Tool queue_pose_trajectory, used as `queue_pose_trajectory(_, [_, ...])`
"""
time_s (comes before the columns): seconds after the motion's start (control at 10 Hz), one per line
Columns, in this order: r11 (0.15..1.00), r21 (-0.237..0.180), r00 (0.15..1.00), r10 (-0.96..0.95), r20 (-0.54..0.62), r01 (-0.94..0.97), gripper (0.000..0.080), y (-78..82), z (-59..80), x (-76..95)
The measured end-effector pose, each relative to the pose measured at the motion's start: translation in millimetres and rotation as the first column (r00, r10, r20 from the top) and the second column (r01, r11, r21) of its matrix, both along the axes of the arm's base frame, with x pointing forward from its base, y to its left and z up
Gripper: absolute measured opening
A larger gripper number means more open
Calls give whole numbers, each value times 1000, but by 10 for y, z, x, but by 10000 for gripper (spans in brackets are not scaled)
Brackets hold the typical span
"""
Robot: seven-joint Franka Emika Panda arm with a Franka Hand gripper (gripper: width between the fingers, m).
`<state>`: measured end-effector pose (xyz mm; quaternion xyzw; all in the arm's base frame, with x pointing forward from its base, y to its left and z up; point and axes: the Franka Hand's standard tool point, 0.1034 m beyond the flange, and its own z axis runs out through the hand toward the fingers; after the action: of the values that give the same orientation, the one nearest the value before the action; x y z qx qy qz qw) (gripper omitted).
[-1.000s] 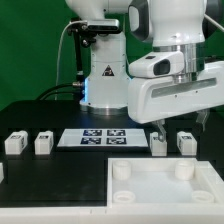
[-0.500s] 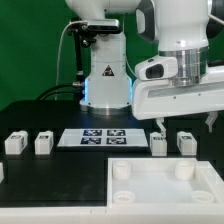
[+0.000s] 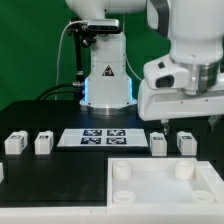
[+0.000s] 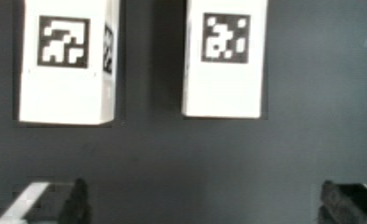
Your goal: Assemble one leg
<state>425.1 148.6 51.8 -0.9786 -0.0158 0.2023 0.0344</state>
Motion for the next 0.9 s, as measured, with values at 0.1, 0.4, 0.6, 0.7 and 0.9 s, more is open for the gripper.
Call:
queue_pose_trajectory(0.1, [1000, -6, 993, 8, -116, -9, 649, 8, -33, -45])
queue_pose_trajectory(0.4, [999, -9, 927, 26, -375, -31, 649, 11, -52, -62])
queue_pose_trajectory(0.6, [999, -5, 907, 29, -420, -34, 649, 23, -102, -39])
queue_pose_trajectory(0.7, [999, -5, 908, 30, -418, -35, 649, 29, -107, -39])
queue_pose_trajectory(0.9, [999, -17, 908, 28, -419, -39, 649, 103, -207, -148])
